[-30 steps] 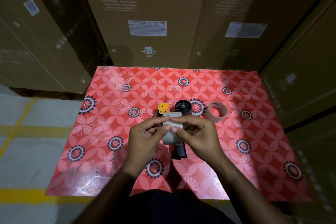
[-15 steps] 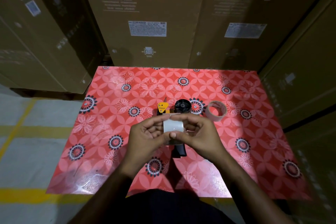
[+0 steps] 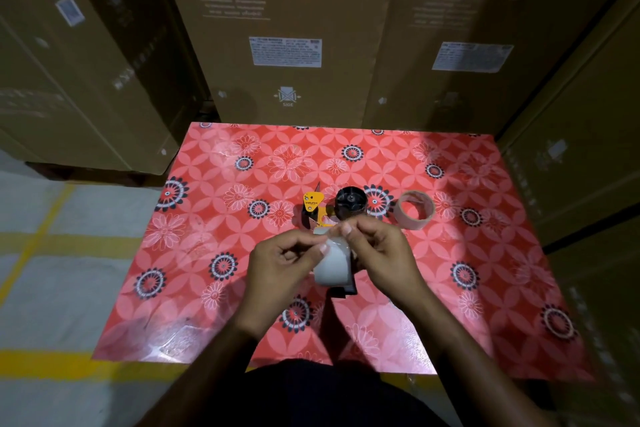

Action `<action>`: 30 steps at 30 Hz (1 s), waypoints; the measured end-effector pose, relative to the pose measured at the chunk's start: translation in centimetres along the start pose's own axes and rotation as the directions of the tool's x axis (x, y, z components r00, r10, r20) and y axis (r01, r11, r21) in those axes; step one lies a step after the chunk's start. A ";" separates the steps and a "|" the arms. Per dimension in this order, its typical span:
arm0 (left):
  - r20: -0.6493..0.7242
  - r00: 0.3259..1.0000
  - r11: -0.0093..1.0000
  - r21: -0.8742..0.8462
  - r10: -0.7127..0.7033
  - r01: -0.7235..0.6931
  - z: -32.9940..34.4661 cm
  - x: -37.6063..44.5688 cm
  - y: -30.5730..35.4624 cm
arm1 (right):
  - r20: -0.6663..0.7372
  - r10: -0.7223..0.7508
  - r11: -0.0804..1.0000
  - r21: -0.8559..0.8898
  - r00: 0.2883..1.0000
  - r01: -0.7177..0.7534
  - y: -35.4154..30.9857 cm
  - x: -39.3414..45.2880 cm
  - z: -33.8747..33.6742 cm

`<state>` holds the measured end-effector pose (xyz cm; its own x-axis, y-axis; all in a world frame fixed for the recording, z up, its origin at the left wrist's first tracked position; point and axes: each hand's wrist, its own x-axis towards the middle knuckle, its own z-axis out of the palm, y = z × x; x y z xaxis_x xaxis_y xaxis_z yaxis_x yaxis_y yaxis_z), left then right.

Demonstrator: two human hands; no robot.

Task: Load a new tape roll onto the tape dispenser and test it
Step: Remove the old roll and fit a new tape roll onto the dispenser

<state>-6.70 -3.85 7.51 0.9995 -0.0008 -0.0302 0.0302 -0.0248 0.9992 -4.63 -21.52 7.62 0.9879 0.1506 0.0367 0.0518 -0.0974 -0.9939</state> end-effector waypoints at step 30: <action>-0.335 0.941 0.977 -0.210 -0.038 -0.035 0.3 1.3 -1.1 | 0.123 -0.086 0.916 -0.381 0.989 0.127 0.3 -1.9 1.4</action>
<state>-5.39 -4.18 6.41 0.9403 0.3354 -0.0581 -0.0054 0.1854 0.9827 -6.68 -20.50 7.09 0.9543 0.2785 0.1088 0.2286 -0.4450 -0.8659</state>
